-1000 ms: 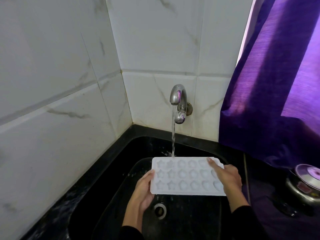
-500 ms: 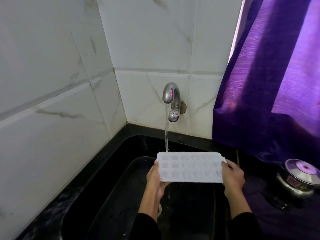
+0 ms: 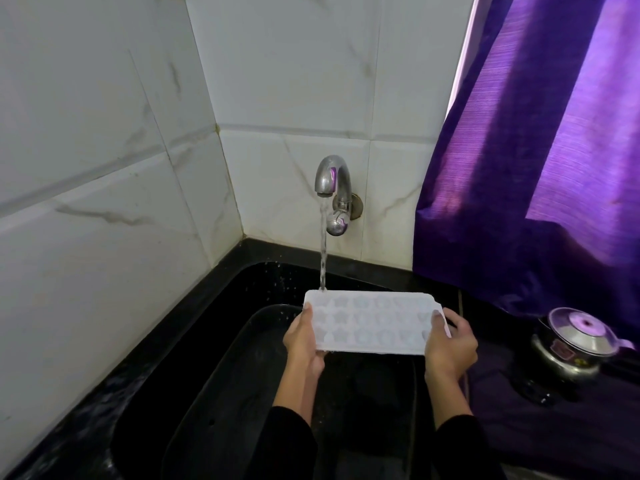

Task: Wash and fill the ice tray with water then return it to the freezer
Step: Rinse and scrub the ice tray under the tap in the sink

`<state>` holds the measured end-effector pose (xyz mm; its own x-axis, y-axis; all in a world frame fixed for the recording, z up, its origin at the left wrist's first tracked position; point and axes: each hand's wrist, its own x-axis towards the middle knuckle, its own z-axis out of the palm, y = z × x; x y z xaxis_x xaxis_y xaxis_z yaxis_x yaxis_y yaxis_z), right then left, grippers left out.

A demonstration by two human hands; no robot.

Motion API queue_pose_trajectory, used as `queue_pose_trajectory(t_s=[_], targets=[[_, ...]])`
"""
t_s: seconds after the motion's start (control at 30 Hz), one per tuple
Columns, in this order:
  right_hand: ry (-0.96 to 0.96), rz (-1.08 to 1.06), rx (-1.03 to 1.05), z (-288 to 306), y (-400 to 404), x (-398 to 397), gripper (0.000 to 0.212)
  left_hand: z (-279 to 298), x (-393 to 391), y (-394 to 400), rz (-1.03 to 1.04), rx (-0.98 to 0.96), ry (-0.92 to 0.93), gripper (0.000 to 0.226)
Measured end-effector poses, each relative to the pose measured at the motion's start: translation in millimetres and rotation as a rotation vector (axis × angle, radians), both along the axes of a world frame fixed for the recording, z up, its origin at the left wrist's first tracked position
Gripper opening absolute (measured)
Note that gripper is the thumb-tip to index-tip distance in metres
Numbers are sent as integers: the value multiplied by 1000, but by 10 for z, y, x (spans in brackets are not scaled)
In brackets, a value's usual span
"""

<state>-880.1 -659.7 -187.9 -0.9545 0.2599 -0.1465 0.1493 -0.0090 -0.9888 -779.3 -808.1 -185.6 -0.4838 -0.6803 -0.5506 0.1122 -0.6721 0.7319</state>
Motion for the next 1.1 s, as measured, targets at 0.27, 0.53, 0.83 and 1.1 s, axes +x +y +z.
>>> queue_pose_trajectory(t_s=[0.27, 0.53, 0.83, 1.1], targets=[[12, 86, -9, 2, -226, 107, 23, 10, 216, -161, 107, 15, -16, 23], [32, 180, 23, 0, -453, 248, 25, 25, 476, -304, 220, 41, -26, 23], [55, 281, 54, 11, -641, 408, 26, 29, 747, -371, 310, 32, -44, 25], [84, 369, 95, -31, -800, 522, 22, 12, 953, -425, 381, 31, -68, 27]])
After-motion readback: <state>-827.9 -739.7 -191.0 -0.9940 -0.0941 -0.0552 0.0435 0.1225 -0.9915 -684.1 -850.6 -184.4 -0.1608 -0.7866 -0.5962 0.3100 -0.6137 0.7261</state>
